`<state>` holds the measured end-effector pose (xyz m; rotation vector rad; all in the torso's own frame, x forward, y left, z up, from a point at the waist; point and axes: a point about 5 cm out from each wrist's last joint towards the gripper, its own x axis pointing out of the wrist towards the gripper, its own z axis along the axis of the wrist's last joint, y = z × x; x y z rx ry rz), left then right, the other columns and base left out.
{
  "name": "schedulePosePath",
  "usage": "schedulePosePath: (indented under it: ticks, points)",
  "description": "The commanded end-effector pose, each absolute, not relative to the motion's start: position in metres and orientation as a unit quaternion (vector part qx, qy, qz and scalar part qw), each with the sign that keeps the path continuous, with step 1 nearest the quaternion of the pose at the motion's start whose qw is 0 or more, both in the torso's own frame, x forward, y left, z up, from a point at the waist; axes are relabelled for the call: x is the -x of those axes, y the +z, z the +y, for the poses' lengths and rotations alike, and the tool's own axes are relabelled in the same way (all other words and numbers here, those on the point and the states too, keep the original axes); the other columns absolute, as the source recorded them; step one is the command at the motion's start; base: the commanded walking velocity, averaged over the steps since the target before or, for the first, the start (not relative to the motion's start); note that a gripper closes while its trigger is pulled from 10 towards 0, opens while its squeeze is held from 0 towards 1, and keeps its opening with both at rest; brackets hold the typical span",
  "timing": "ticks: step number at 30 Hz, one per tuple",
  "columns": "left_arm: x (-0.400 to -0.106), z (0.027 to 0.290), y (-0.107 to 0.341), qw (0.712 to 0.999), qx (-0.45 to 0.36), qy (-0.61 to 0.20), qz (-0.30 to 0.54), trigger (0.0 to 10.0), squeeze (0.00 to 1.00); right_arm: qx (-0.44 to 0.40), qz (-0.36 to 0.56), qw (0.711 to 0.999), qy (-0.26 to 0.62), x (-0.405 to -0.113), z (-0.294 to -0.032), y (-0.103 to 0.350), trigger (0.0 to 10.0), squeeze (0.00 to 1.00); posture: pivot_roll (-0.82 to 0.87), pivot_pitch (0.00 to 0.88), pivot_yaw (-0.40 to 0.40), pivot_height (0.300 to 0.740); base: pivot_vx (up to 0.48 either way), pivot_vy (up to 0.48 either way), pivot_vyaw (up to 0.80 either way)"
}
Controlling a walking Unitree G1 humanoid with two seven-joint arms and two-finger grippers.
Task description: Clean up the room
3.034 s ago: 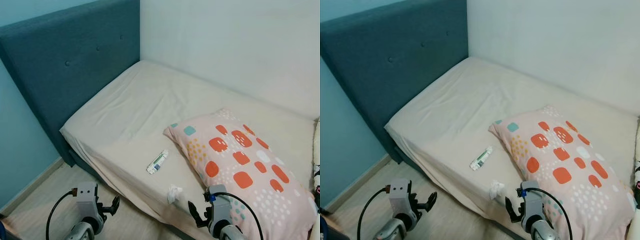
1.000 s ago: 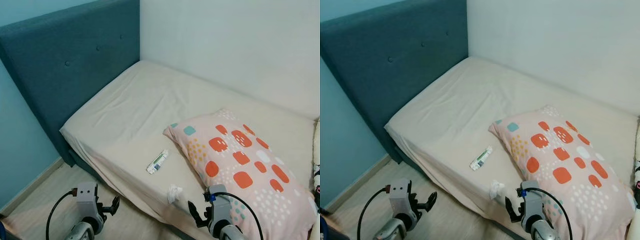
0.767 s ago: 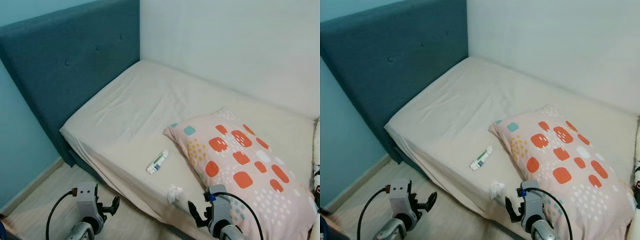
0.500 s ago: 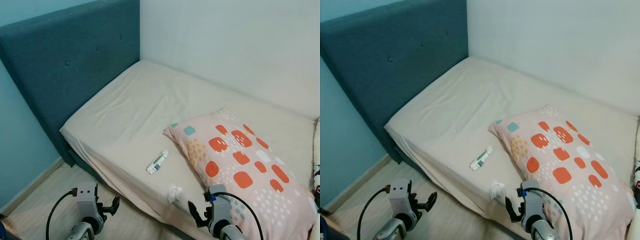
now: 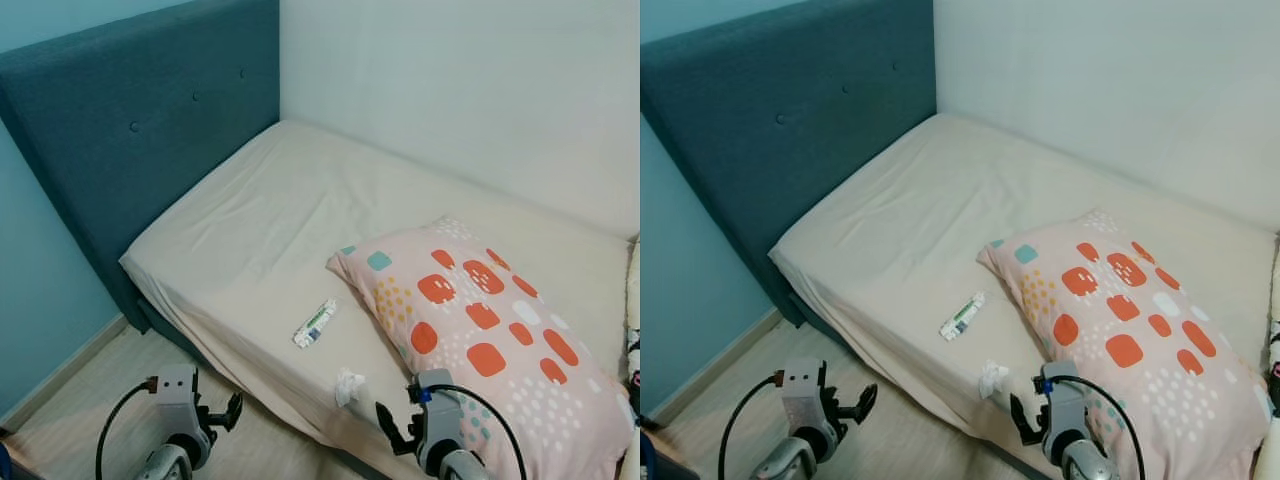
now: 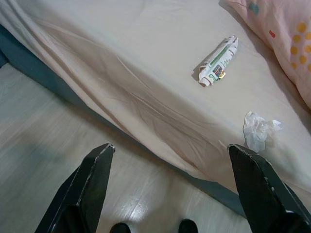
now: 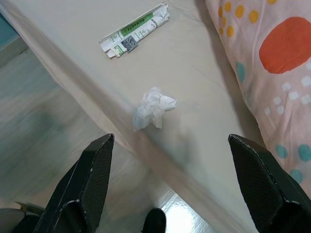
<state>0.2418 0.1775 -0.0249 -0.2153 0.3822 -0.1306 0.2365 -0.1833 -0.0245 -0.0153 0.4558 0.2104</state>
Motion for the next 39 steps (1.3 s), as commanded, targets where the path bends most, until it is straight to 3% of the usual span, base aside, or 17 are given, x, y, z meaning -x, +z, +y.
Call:
schedulePosePath:
  ticks: [1, 39]
  points:
    - [-0.2373, 0.1751, -0.0299, 0.971, 0.111, -0.066, 0.203, 10.0, 0.00, 0.009, 0.235, 0.966, 0.104, -0.2322, -0.1842, -0.0289, 10.0, 0.00, -0.11, 0.150, -0.061, 0.740, 0.000, 0.000, 0.00]
    - [-0.2370, 0.1757, -0.0302, 0.971, 0.112, -0.065, 0.203, 10.0, 0.00, 0.004, 0.234, 0.967, 0.106, -0.2326, -0.1827, -0.0290, 10.0, 0.00, -0.10, 0.152, -0.059, 0.740, 0.000, 0.000, 0.00]
